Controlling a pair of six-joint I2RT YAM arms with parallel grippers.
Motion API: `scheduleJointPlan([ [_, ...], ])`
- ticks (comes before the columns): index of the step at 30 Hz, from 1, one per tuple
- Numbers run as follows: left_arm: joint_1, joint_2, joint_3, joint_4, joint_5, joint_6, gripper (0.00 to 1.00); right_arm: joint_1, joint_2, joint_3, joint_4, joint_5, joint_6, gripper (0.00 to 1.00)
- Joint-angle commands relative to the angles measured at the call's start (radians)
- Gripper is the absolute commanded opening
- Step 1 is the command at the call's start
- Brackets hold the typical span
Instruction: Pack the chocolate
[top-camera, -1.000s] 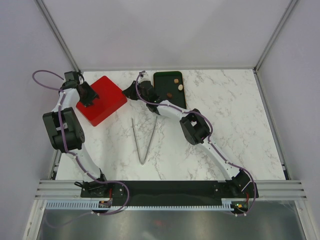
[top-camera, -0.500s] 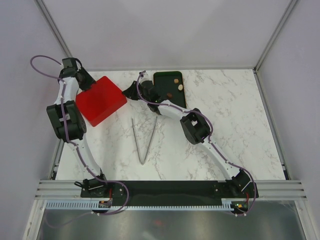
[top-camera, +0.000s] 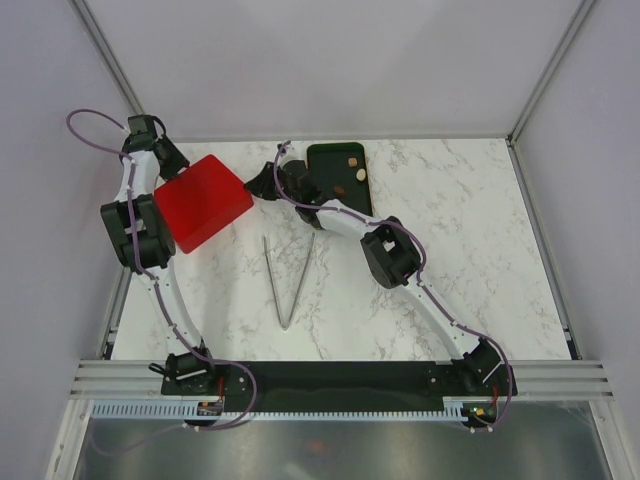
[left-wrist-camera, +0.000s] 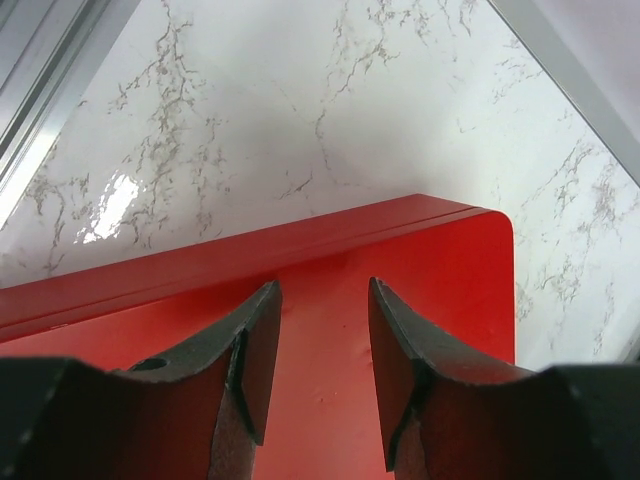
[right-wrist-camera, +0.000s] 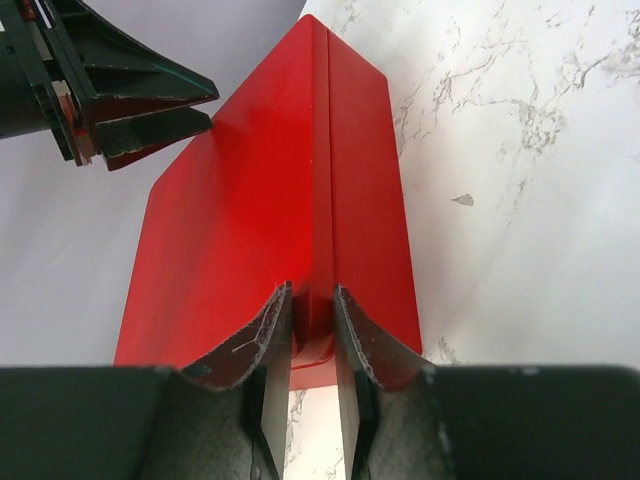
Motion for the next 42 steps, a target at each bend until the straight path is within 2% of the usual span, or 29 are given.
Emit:
scheduleJointPlan([
  [1,0.006,0.001,-0.043,-0.114,-0.037,0.059,0.49,0.001,0.055,0.02,-0.115,-0.03,-0.052,0.29],
  [5,0.0,-0.09,-0.057,-0.114,-0.008,0.065,0.49,-0.015,0.021,0.032,-0.116,-0.029,-0.064,0.38],
  [6,0.0,-0.117,-0.067,-0.117,-0.002,0.066,0.5,-0.023,0.006,0.017,-0.116,-0.018,-0.071,0.46],
  [8,-0.004,-0.197,-0.086,-0.116,0.006,0.066,0.5,-0.038,-0.055,-0.009,-0.116,0.001,-0.082,0.53],
  [9,-0.007,-0.226,-0.119,-0.118,0.003,0.065,0.5,-0.045,-0.08,-0.044,-0.116,0.013,-0.091,0.61],
  [12,-0.011,-0.338,-0.229,-0.114,-0.02,0.039,0.5,-0.068,-0.174,-0.107,-0.116,0.039,-0.131,0.72],
  [17,-0.006,-0.482,-0.446,-0.078,-0.065,0.027,0.5,-0.091,-0.364,-0.251,-0.125,0.05,-0.167,0.75],
  [21,-0.008,-0.509,-0.602,-0.026,-0.022,0.005,0.5,-0.091,-0.522,-0.455,-0.107,0.03,-0.196,0.73],
  [24,-0.006,-0.512,-0.661,0.004,-0.023,-0.015,0.5,-0.091,-0.62,-0.517,-0.145,0.028,-0.213,0.72],
  [28,-0.003,-0.504,-0.667,-0.006,0.01,-0.01,0.5,-0.091,-0.755,-0.598,-0.243,0.031,-0.243,0.72],
  [29,-0.007,-0.541,-0.67,-0.004,0.033,-0.013,0.5,-0.091,-0.822,-0.647,-0.269,0.047,-0.257,0.74],
  [31,-0.014,-0.59,-0.669,0.004,0.061,-0.001,0.5,-0.091,-0.93,-0.699,-0.311,0.08,-0.266,0.95],
  [32,-0.024,-0.614,-0.664,0.007,0.078,0.01,0.5,-0.091,-0.971,-0.728,-0.332,0.099,-0.268,0.98],
  [36,-0.125,-0.771,-0.643,0.004,0.193,0.08,0.54,-0.091,-1.188,-0.953,-0.403,0.198,-0.253,0.98],
  [38,-0.199,-0.882,-0.655,0.008,0.214,0.089,0.59,-0.092,-1.322,-1.026,-0.455,0.281,-0.233,0.98],
  [41,-0.305,-0.99,-0.704,0.008,0.215,0.089,0.59,-0.091,-1.476,-1.132,-0.538,0.367,-0.228,0.98],
  [42,-0.339,-1.063,-0.759,0.046,0.383,0.103,0.99,-0.091,-1.505,-1.137,-0.605,0.387,-0.228,0.98],
])
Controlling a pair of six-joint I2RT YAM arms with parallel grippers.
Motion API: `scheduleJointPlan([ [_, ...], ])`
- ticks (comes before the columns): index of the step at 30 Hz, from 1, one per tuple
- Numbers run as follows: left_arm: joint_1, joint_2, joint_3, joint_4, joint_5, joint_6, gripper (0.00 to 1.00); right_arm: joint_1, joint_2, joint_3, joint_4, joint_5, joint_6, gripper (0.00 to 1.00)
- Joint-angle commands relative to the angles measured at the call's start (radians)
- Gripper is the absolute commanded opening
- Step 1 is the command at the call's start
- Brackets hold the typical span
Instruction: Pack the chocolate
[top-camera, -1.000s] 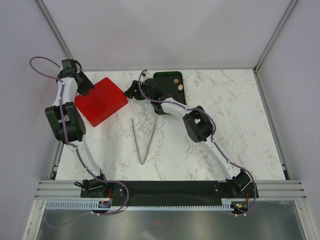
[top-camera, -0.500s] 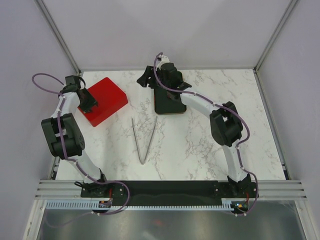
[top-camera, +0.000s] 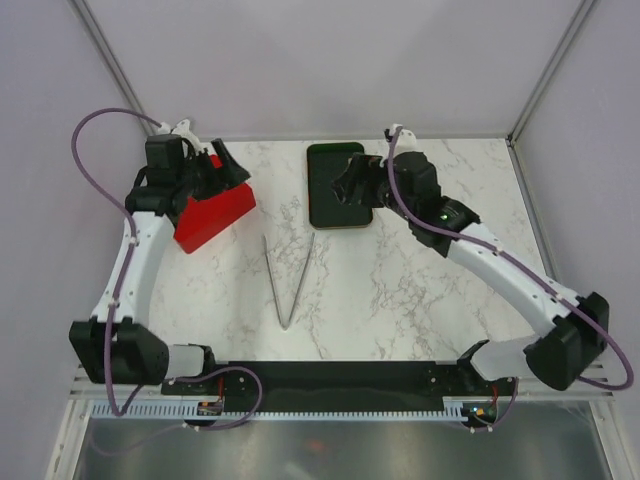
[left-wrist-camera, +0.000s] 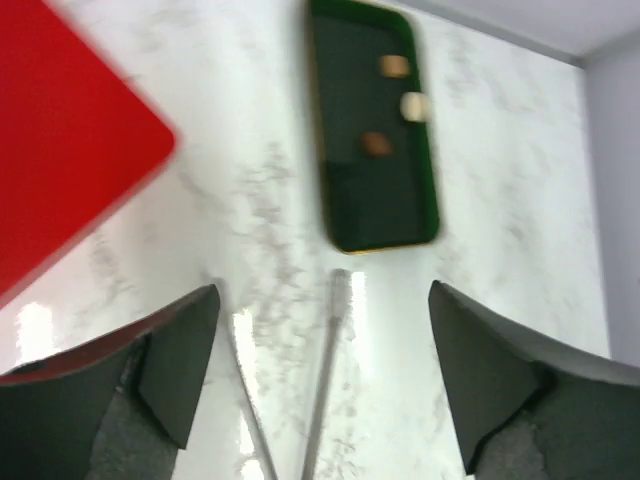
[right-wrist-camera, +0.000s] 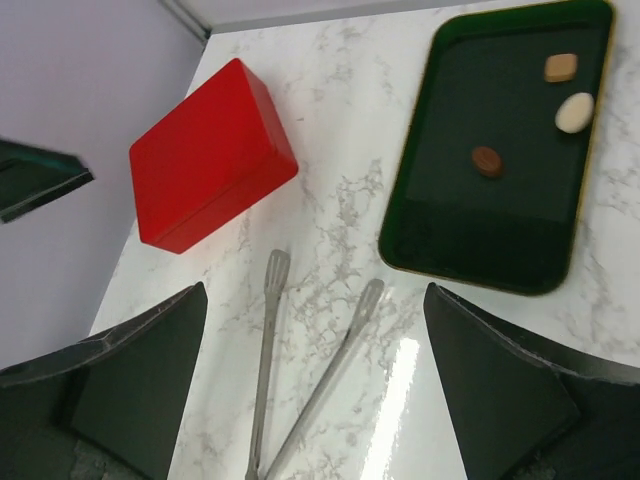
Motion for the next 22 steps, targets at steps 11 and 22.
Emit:
scheduleJointPlan([
  [11,-0.113,-0.593,-0.38,0.268,0.47,0.008,1.0,0.002,-0.381,-0.152,-0.366,0.249,-0.012,0.98],
  [22,-0.113,-0.703,-0.419,0.243,0.461,-0.012,1.0,0.002,-0.528,-0.267,-0.372,0.332,-0.053,0.98],
])
